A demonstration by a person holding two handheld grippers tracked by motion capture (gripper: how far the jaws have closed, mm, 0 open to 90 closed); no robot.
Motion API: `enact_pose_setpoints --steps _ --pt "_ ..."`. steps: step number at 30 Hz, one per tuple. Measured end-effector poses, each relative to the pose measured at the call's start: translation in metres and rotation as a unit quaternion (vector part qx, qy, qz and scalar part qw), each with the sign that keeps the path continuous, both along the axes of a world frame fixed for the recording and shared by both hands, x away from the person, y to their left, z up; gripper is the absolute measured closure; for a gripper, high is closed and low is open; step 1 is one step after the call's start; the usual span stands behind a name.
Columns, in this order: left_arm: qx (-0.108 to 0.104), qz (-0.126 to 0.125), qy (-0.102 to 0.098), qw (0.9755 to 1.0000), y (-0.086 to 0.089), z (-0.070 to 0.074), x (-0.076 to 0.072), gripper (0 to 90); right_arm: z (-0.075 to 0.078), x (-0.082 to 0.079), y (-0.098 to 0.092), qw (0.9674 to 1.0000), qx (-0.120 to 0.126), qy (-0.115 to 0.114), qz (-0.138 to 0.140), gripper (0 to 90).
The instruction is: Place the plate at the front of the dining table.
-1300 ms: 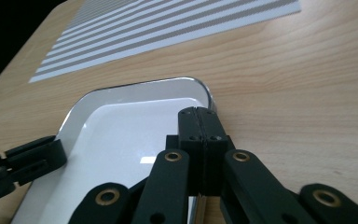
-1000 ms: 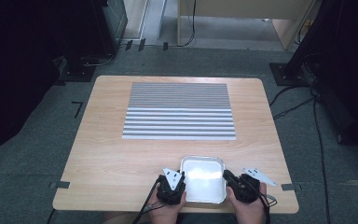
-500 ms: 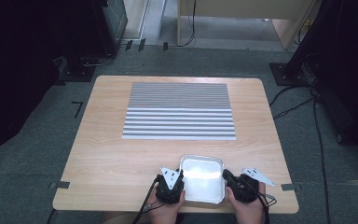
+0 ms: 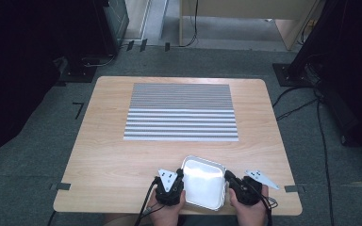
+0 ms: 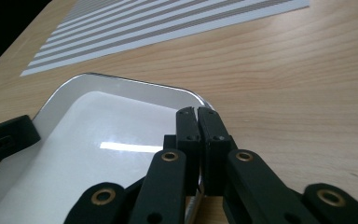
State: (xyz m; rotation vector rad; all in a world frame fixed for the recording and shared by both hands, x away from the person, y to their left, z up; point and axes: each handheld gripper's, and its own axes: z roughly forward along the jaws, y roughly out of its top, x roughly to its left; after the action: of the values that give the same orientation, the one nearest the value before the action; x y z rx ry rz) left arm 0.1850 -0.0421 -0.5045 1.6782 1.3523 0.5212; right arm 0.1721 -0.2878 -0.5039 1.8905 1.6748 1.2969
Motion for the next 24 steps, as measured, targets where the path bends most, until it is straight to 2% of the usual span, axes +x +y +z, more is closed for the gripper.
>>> enact_pose_setpoints --steps 5,9,15,21,24 --pt "-0.006 0.008 -0.001 0.9999 -0.0014 -0.0009 0.0000 88.9 0.0023 -0.0027 -0.0065 0.9997 0.018 0.011 -0.015 87.7" --pt "-0.010 0.014 -0.005 0.9998 -0.0018 -0.0019 -0.0009 88.9 -0.0004 -0.0021 -0.0046 0.9995 0.021 0.025 -0.003 87.4" --pt "-0.016 0.022 -0.012 0.9995 -0.0010 -0.0033 -0.0036 89.0 -0.0007 -0.0015 -0.0025 0.9994 0.023 0.027 0.004 87.3" --pt "-0.022 0.023 -0.012 0.9994 -0.0005 -0.0041 -0.0046 89.0 -0.0030 0.0029 -0.0058 0.9993 0.030 0.018 0.009 85.9" --pt "-0.023 0.025 -0.013 0.9993 -0.0009 -0.0045 -0.0052 89.1 -0.0034 0.0029 -0.0077 0.9988 0.043 0.022 0.004 85.7"
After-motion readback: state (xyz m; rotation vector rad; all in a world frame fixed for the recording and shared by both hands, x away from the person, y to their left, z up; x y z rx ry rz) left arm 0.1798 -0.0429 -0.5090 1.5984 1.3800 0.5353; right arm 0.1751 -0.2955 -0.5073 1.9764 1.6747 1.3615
